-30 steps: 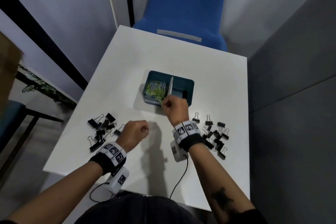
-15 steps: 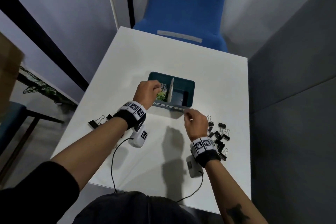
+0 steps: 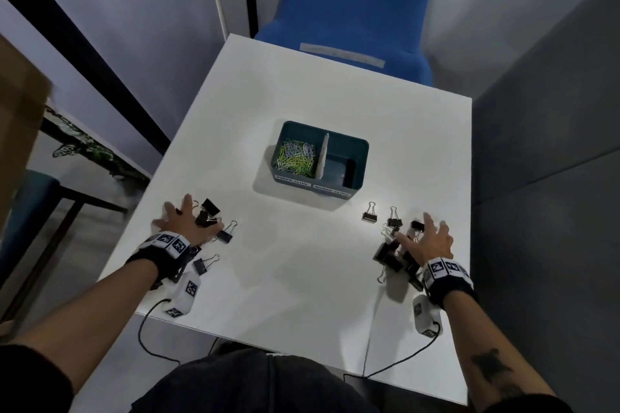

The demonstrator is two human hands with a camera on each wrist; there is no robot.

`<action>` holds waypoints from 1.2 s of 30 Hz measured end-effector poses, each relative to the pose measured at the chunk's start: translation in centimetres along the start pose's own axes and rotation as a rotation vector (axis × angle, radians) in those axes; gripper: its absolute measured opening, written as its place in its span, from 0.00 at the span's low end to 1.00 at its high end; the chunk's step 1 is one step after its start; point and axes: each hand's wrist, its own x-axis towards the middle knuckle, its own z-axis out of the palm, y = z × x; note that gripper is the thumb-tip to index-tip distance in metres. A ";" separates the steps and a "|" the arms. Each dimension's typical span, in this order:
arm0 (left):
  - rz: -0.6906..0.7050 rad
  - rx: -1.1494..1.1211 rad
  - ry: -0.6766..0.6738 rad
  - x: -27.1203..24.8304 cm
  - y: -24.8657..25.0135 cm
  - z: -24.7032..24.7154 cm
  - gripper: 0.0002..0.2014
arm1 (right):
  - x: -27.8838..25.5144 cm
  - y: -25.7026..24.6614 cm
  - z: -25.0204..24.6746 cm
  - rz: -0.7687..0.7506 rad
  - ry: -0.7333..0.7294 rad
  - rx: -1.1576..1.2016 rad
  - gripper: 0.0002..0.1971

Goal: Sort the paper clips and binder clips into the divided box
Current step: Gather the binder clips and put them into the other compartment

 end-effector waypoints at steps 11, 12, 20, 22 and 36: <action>0.371 0.157 -0.057 -4.1 5.8 2.5 0.50 | -0.6 -6.0 4.1 -0.249 -0.150 -0.284 0.45; 0.399 0.181 -0.063 -4.5 6.5 2.9 0.49 | -1.1 -6.6 4.6 -0.276 -0.150 -0.293 0.43; 0.681 0.322 -0.101 -8.1 12.0 5.2 0.42 | -6.8 -10.2 8.3 -0.557 -0.121 -0.238 0.33; 0.724 0.270 -0.121 -8.7 12.0 4.9 0.41 | -8.0 -10.3 8.2 -0.599 -0.073 -0.150 0.30; 0.267 0.185 -0.088 -7.0 -1.8 3.4 0.68 | -8.6 1.2 4.0 -0.078 -0.132 -0.252 0.68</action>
